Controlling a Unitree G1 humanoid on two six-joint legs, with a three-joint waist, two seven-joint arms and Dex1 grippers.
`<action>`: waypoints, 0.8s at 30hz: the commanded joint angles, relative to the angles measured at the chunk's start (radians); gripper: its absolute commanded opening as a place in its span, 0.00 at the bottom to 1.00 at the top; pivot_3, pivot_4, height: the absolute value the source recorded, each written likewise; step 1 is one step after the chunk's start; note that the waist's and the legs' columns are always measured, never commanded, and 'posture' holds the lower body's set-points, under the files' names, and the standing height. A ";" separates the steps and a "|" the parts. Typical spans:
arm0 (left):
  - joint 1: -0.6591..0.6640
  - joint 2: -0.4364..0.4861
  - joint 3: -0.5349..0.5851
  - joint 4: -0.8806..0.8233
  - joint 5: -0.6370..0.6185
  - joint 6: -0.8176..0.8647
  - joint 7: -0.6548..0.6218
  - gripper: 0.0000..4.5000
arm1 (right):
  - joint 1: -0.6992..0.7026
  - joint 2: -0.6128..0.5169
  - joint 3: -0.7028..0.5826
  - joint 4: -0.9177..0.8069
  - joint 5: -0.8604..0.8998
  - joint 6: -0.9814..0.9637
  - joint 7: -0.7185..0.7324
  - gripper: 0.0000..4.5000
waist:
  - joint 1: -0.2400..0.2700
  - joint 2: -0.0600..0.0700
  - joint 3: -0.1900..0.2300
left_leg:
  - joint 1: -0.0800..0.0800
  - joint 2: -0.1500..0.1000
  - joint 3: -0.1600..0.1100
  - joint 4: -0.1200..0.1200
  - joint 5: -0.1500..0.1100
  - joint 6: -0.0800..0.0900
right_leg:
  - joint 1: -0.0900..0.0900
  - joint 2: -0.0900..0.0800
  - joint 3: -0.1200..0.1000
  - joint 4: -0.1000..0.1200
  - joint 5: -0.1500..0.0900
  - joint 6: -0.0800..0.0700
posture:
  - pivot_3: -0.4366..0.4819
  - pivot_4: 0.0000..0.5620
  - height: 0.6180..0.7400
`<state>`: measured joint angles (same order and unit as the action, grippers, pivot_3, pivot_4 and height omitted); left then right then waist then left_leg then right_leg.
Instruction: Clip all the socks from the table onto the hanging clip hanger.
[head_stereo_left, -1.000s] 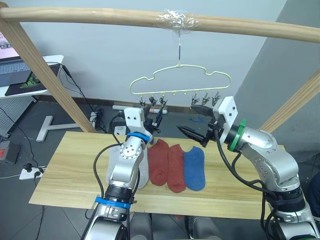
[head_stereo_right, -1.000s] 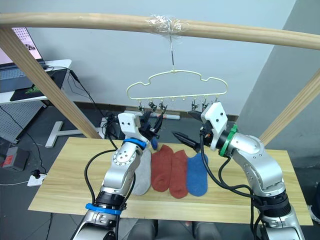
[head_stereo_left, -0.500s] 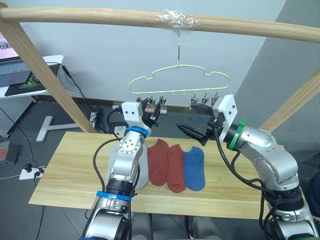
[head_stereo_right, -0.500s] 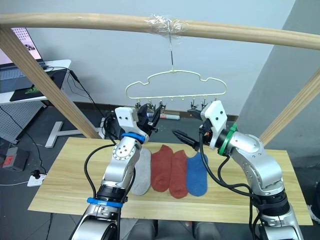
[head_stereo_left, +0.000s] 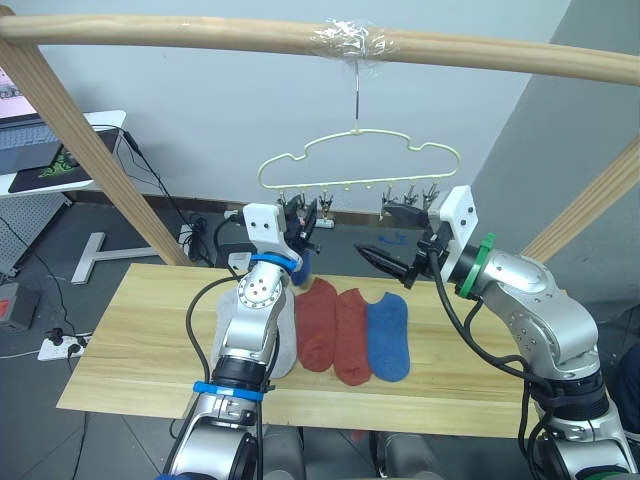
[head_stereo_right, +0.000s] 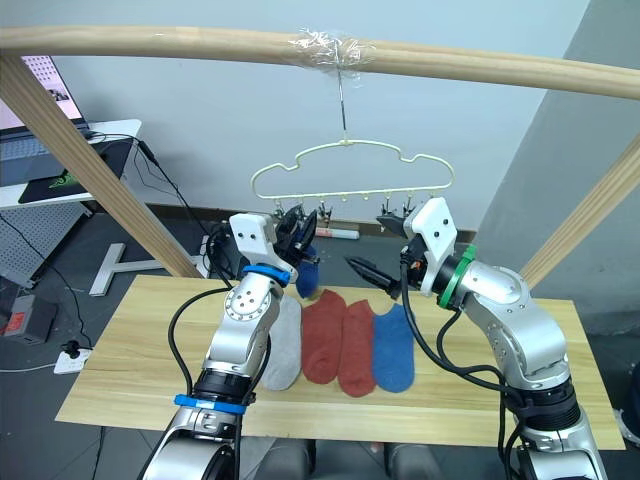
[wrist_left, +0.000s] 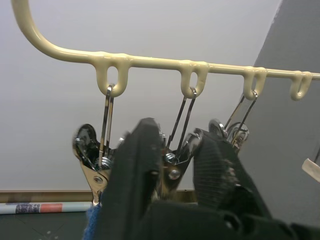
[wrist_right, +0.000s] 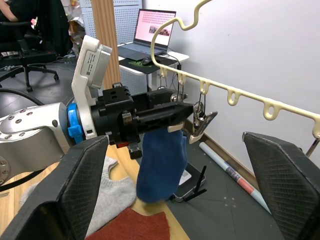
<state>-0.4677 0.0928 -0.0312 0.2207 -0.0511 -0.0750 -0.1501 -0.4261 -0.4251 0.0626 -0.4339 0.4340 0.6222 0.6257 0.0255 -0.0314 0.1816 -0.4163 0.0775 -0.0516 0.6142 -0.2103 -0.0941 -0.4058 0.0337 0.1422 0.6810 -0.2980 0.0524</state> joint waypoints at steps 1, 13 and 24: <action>-0.016 -0.001 0.007 -0.016 0.001 -0.024 -0.007 0.07 | -0.007 -0.003 -0.019 -0.030 0.015 -0.007 -0.007 1.00 | 0.000 0.000 0.000 | 0.000 0.000 0.000 0.000 0.000 0.000 | 0.000 0.000 0.000 0.000 0.000 0.000 | 0.57 0.28 1.00; -0.014 -0.001 0.011 -0.025 -0.026 0.017 -0.034 0.02 | 0.063 -0.001 0.004 0.009 -0.001 -0.023 -0.018 1.00 | 0.000 0.000 0.000 | 0.000 0.000 0.000 0.000 0.000 0.000 | 0.000 0.000 0.000 0.000 0.000 0.000 | 0.58 0.30 1.00; 0.026 0.015 0.023 -0.059 -0.043 0.051 -0.065 0.02 | 0.179 0.068 0.145 0.537 -0.273 -0.178 -0.121 1.00 | -0.007 0.000 -0.001 | 0.002 0.000 0.000 0.003 0.000 0.000 | 0.001 0.000 0.001 0.002 0.001 0.001 | 0.60 0.31 1.00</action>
<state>-0.4517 0.1085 -0.0122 0.1966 -0.0904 -0.0274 -0.2111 -0.2309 -0.3842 0.2115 0.0523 0.1677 0.4741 0.5158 0.0183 -0.0314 0.1808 -0.4138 0.0778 -0.0513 0.6173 -0.2100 -0.0936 -0.4039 0.0344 0.1429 0.6828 -0.2971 0.0530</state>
